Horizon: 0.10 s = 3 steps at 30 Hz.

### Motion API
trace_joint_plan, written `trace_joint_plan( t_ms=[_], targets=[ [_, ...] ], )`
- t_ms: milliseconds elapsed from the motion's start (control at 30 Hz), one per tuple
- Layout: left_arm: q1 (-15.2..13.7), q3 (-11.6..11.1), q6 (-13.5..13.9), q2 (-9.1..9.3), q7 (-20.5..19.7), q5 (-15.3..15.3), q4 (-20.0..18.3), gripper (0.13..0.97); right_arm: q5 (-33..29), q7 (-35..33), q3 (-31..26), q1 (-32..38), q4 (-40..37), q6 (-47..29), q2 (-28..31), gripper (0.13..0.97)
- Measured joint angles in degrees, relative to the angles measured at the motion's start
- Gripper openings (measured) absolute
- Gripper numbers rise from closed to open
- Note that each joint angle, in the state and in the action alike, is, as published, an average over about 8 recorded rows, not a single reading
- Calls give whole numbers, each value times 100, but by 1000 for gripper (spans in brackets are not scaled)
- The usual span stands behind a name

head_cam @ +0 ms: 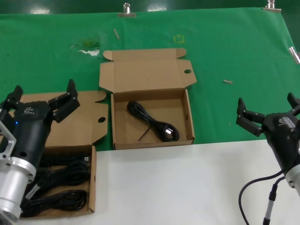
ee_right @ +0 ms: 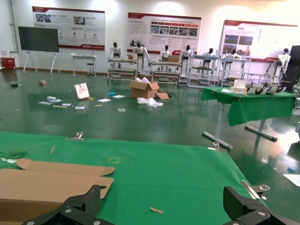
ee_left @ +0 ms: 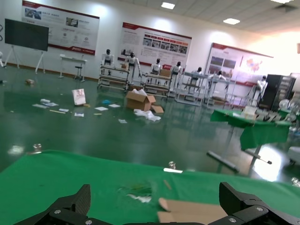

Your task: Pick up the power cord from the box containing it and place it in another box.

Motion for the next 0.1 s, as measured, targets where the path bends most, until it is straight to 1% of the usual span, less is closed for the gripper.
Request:
trace_joint_plan(
  t_ms=[100],
  targets=[
    [28, -40, 18, 21, 48, 59, 28, 966, 0, 0, 0, 0, 0, 0, 0, 826]
  ],
)
